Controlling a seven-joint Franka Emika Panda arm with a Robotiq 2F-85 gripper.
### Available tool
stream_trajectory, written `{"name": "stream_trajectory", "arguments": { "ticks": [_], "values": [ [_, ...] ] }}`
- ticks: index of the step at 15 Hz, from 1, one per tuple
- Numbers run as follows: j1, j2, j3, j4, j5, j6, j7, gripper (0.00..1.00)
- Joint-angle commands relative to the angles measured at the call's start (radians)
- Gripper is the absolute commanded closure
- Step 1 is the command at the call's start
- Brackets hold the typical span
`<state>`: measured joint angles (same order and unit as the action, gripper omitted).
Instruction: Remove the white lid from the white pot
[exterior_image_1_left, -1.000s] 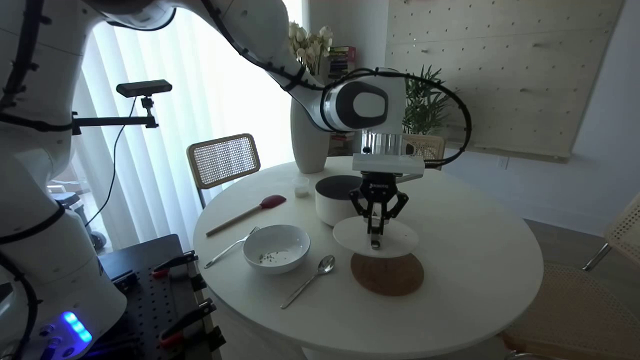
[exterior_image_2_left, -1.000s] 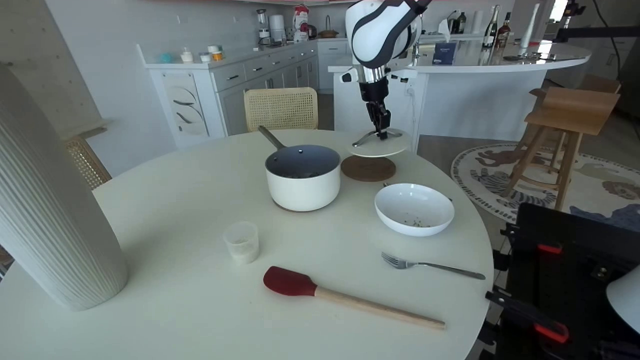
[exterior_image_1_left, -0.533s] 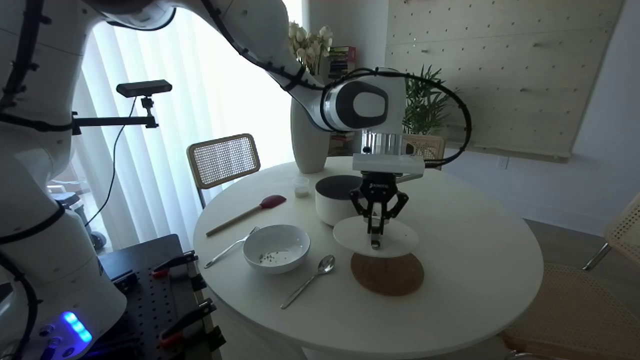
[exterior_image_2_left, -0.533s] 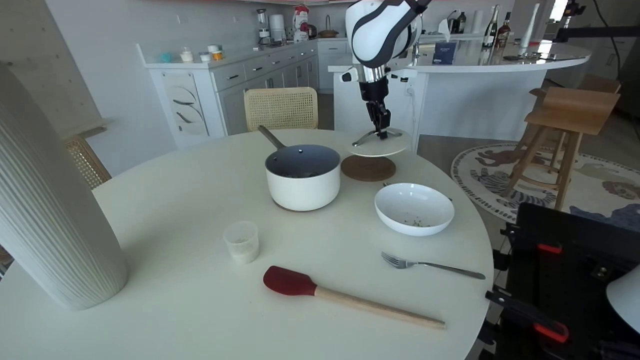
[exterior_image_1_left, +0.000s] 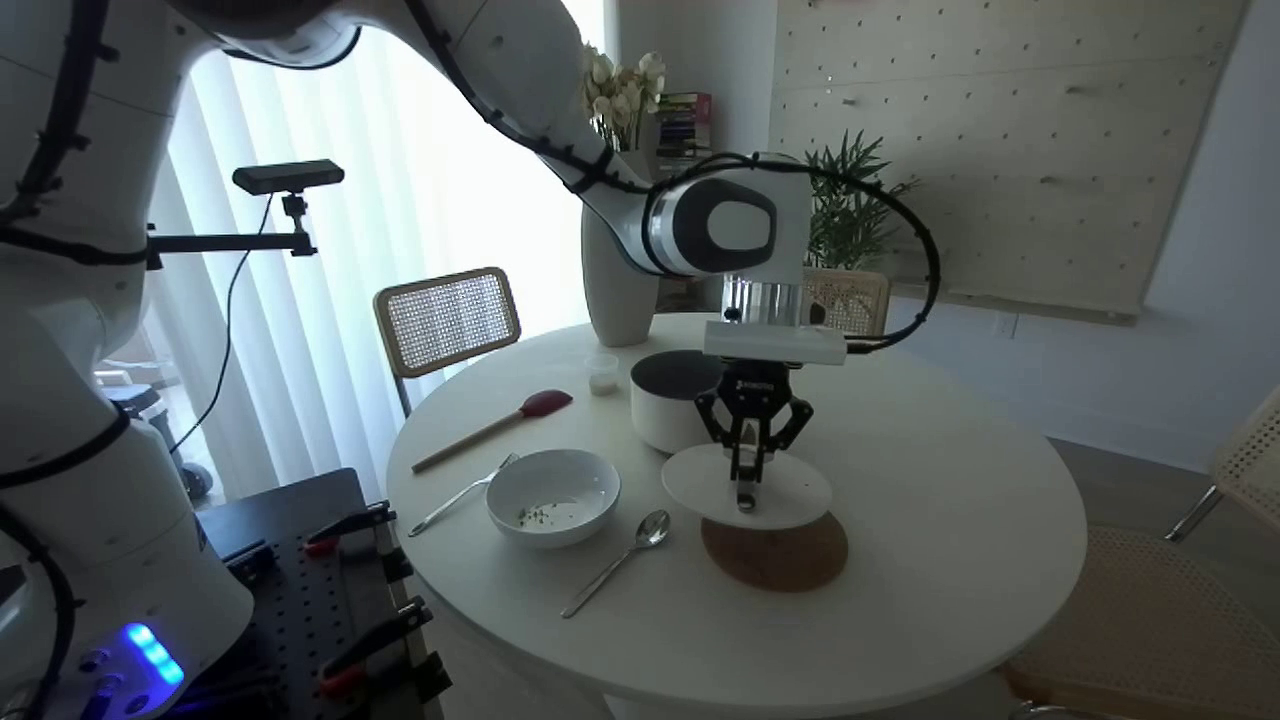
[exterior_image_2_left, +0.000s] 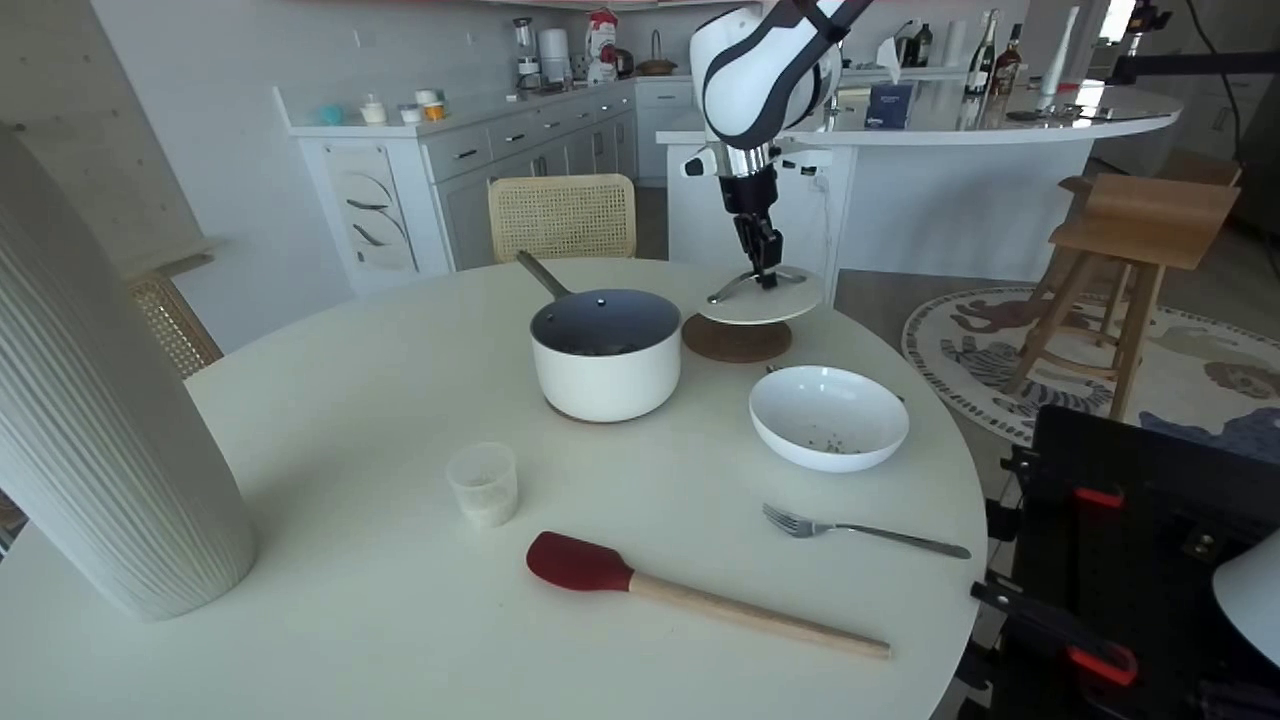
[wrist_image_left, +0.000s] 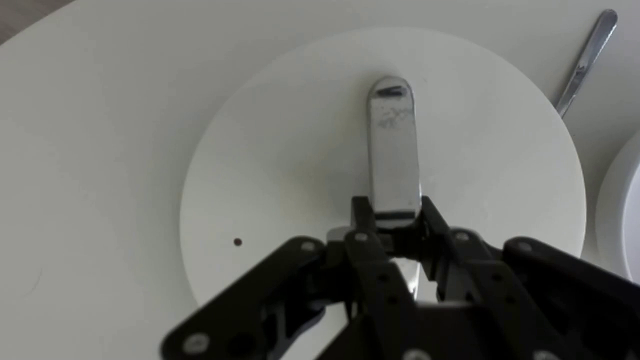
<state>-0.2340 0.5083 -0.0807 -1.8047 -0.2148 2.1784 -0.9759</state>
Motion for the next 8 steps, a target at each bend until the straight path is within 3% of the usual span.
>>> {"name": "stream_trajectory", "arguments": {
  "ticks": [1, 8],
  "values": [
    [-0.015, 0.015, 0.004, 0.016, 0.010, 0.025, -0.005, 0.94],
    [-0.051, 0.088, 0.017, 0.078, 0.033, 0.102, -0.027, 0.94]
  ]
}}
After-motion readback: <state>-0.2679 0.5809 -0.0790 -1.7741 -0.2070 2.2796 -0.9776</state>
